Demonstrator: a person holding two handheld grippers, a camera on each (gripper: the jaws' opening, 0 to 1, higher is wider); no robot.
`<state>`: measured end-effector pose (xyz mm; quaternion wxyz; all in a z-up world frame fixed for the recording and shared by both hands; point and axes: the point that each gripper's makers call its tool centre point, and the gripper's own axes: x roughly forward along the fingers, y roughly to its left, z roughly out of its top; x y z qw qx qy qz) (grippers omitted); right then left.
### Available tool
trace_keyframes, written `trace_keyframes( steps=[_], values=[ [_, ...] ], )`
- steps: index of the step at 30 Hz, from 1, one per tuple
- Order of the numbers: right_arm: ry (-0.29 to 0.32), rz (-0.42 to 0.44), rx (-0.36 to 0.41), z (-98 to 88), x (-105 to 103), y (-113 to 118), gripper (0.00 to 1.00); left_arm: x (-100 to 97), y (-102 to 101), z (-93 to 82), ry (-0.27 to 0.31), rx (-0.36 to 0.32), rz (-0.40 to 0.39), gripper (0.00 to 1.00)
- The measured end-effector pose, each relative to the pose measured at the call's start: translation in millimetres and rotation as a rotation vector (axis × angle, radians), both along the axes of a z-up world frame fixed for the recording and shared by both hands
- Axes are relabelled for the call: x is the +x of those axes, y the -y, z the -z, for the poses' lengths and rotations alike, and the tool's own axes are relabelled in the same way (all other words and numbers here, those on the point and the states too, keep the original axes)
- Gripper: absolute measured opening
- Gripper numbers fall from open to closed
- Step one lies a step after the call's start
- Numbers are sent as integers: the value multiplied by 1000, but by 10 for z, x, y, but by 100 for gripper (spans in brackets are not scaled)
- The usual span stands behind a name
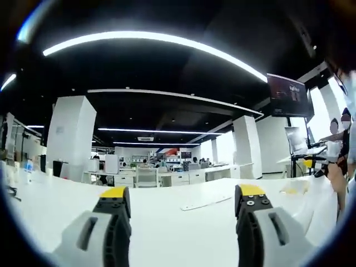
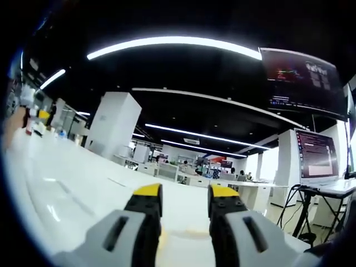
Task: Snap each plastic latch of the storage box into its locked position after aligning the lid with the box until every specified latch is closed and the lid sits flush.
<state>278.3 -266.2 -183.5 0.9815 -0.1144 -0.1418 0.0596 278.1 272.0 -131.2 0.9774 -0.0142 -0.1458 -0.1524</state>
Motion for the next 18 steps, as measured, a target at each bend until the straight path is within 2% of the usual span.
trace_keyframes(
  steps=[10,18],
  values=[
    [0,-4,8,-1,42,28,32,110,569,-145,-9,70,137,77],
    [9,-7,16,-19,56,10,32,155,779,-221,-6,91,188,77]
  ],
)
